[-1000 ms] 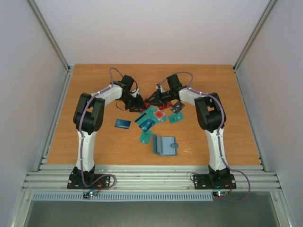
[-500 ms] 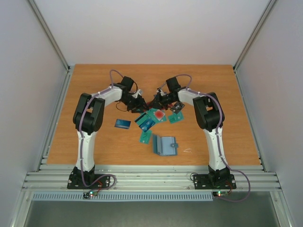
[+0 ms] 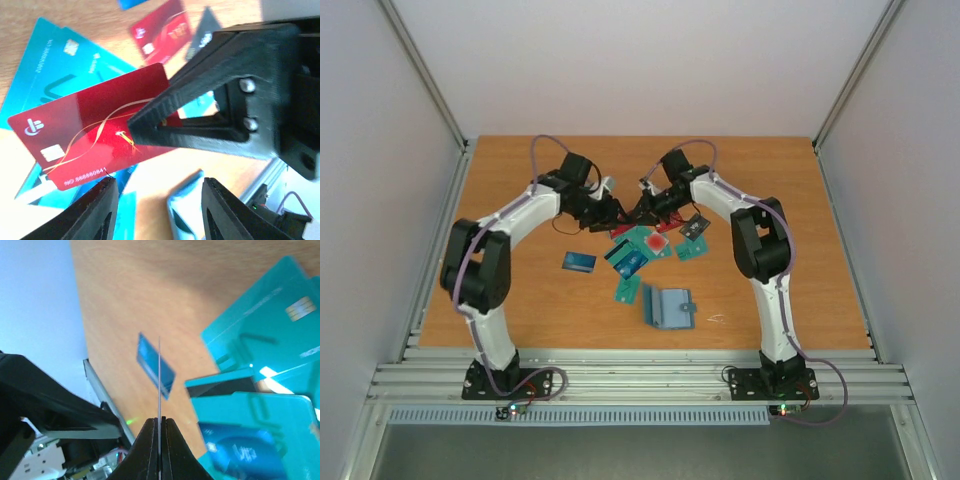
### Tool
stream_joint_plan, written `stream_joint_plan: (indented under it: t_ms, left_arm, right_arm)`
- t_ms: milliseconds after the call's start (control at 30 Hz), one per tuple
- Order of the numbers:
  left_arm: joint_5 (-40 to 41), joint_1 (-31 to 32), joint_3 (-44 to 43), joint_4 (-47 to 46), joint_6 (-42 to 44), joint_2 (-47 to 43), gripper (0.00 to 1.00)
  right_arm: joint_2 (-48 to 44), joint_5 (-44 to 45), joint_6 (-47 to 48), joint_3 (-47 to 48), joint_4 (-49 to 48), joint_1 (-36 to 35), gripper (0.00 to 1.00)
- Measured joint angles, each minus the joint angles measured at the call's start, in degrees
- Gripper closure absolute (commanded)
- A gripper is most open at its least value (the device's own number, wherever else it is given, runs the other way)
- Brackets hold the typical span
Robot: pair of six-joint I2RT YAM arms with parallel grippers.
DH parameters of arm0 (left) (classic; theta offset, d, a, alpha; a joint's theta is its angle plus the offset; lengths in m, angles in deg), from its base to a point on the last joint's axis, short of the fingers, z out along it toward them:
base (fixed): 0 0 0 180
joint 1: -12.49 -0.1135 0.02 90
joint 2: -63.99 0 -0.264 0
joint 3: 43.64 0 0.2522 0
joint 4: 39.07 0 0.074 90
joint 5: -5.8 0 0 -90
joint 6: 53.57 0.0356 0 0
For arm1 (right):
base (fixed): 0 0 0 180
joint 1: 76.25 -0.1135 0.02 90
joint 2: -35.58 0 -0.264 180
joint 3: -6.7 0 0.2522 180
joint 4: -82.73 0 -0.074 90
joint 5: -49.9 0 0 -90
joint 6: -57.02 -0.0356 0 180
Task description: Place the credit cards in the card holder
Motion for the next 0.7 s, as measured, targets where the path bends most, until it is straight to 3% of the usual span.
stream_joint_plan:
  t_ms: [267,567,700]
  left_arm:
    - [-1.8,-0.2,3.7,2.0,3.1,-18.4,0.5]
    - [-9.1,-0.2,8.9,9.3,8.0,-40.7,0.51]
    - [-12.7,-0.2,9.5,12.2,9.8,-46.7,0.51]
  right_arm:
    - [-11.7,-2.4,16.0,0.8,14.6,0.0,0.99]
    - [-32.4,-8.6,28.1,-14.4,21.8,-0.6,0.99]
    - [-39.6,-10.3,30.1,-18.7,23.6,-4.3,0.99]
